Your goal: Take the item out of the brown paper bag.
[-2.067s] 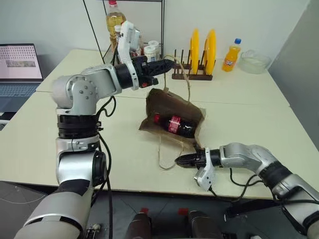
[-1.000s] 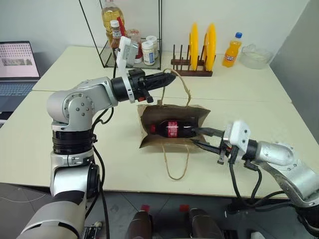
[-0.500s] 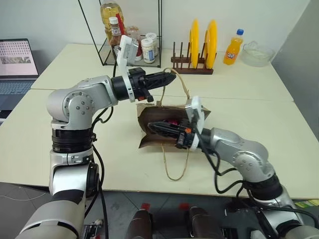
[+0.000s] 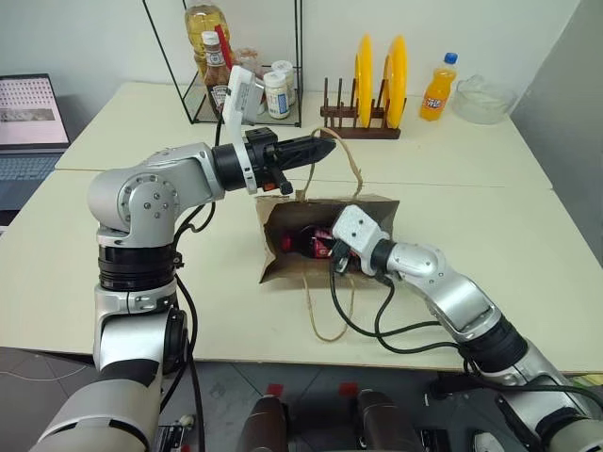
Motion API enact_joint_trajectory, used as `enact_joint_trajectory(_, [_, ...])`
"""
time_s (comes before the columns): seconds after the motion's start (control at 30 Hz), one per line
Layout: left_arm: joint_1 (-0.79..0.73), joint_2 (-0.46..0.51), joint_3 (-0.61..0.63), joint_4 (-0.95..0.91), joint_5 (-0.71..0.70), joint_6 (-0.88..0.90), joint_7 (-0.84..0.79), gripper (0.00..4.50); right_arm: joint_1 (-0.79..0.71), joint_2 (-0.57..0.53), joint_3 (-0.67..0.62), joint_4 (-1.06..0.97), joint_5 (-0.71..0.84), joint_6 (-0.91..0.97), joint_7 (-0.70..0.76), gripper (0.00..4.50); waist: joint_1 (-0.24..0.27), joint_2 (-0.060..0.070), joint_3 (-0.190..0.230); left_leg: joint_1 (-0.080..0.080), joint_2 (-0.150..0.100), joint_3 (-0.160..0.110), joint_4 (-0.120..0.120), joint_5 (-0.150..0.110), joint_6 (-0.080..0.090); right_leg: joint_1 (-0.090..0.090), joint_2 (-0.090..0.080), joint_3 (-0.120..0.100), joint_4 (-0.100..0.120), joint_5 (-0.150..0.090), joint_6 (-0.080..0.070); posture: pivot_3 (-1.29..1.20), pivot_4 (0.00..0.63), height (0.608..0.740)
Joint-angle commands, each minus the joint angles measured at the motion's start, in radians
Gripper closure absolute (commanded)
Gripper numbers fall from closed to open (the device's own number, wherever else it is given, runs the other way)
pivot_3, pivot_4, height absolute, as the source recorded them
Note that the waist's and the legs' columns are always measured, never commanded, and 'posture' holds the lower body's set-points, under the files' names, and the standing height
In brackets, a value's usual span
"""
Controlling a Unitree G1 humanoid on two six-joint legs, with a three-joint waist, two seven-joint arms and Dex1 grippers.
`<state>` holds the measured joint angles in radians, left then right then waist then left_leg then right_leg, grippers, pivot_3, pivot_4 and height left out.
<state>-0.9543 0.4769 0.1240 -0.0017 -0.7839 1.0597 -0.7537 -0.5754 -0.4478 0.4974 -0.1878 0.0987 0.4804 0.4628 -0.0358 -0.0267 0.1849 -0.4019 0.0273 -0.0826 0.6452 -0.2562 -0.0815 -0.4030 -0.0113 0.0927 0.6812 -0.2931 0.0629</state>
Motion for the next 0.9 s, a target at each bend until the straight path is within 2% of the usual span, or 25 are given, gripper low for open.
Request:
enact_joint_trajectory(0.03, [-0.007, 0.004, 0.017, -0.033, -0.016, -0.02, -0.004, 4.5, 0.001, -0.018, 0.008, -0.077, -0.054, -0.013, 0.054, 2.55, -0.001, 0.0, 0.0, 0.0, 0.0, 0.0, 0.0, 0.0, 0.0, 0.0, 0.0, 0.0, 0.0, 0.0, 0.0, 0.0, 0.15, 0.74])
enact_joint_trajectory(0.27, [-0.011, -0.001, 0.012, -0.023, -0.013, -0.031, -0.011, 4.5, -0.035, -0.062, 0.036, -0.026, -0.187, -0.03, 0.122, 0.06, -0.001, 0.0, 0.0, 0.0, 0.0, 0.0, 0.0, 0.0, 0.0, 0.0, 0.0, 0.0, 0.0, 0.0, 0.0, 0.0, 0.15, 0.74])
enact_joint_trajectory(0.47, [-0.015, -0.003, 0.009, -0.019, -0.012, -0.037, -0.012, 4.5, -0.085, -0.09, 0.108, 0.076, -0.343, -0.064, 0.171, 0.02, -0.002, 0.0, 0.0, 0.0, 0.0, 0.0, 0.0, 0.0, 0.0, 0.0, 0.0, 0.0, 0.0, 0.0, 0.0, 0.0, 0.15, 0.74])
enact_joint_trajectory(0.73, [-0.016, -0.003, 0.009, -0.022, -0.013, -0.036, -0.007, 4.5, -0.115, -0.074, 0.12, 0.178, -0.451, -0.126, 0.208, 0.02, -0.002, 0.0, 0.0, 0.0, 0.0, 0.0, 0.001, 0.0, -0.001, 0.0, 0.0, 0.0, 0.001, 0.0, 0.0, 0.0, 0.15, 0.74])
enact_joint_trajectory(0.83, [-0.016, -0.002, 0.01, -0.021, -0.012, -0.036, -0.005, 4.5, -0.114, -0.072, 0.097, 0.193, -0.458, -0.156, 0.213, 0.59, -0.001, 0.0, 0.0, 0.0, 0.0, 0.0, 0.001, 0.0, -0.001, 0.0, 0.0, 0.0, 0.001, 0.0, 0.0, 0.0, 0.15, 0.74])
enact_joint_trajectory(0.9, [-0.015, -0.002, 0.011, -0.021, -0.012, -0.036, -0.004, 4.5, -0.116, -0.073, 0.082, 0.199, -0.467, -0.178, 0.21, 1.23, -0.001, 0.0, 0.0, 0.0, 0.0, 0.0, 0.001, 0.0, -0.001, 0.0, 0.0, 0.0, 0.001, 0.0, 0.0, 0.0, 0.15, 0.74])
